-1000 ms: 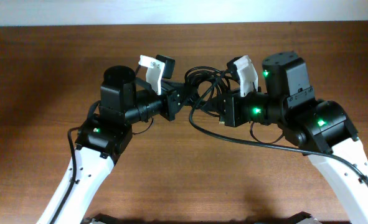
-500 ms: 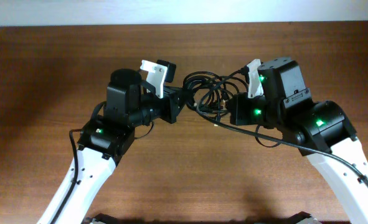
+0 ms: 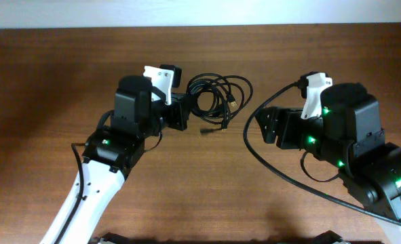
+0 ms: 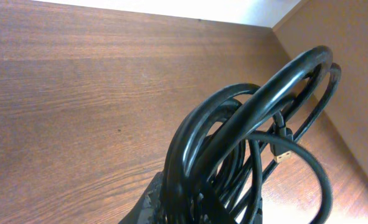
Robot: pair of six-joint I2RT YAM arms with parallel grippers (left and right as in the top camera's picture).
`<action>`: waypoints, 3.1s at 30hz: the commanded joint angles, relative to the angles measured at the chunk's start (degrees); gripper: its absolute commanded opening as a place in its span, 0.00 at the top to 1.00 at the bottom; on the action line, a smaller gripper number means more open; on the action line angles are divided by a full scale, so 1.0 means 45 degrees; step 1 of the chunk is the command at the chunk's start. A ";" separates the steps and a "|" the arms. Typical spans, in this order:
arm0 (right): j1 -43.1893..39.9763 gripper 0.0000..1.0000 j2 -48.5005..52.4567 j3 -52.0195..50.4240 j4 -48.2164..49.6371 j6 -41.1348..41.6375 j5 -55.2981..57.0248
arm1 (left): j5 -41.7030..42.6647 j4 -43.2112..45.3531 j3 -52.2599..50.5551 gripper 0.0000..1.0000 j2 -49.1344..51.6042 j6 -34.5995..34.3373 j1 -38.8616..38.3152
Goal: Untangle cables
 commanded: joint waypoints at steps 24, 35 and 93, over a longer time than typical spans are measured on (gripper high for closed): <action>-0.0039 0.48 0.1812 0.0194 0.0918 -0.1234 -0.1948 | 0.2152 0.3764 0.0049 1.00 -0.0053 -0.2749 -0.2686; -0.0049 0.96 0.1749 0.0194 0.0685 -0.1161 -0.3308 | 0.0301 0.3512 0.0049 1.00 -0.0053 -0.2521 -0.2817; -0.0049 0.96 0.1268 0.0194 -0.3313 -0.3837 -0.7728 | -0.4614 0.3643 0.0049 1.00 -0.0053 -0.6348 -0.3308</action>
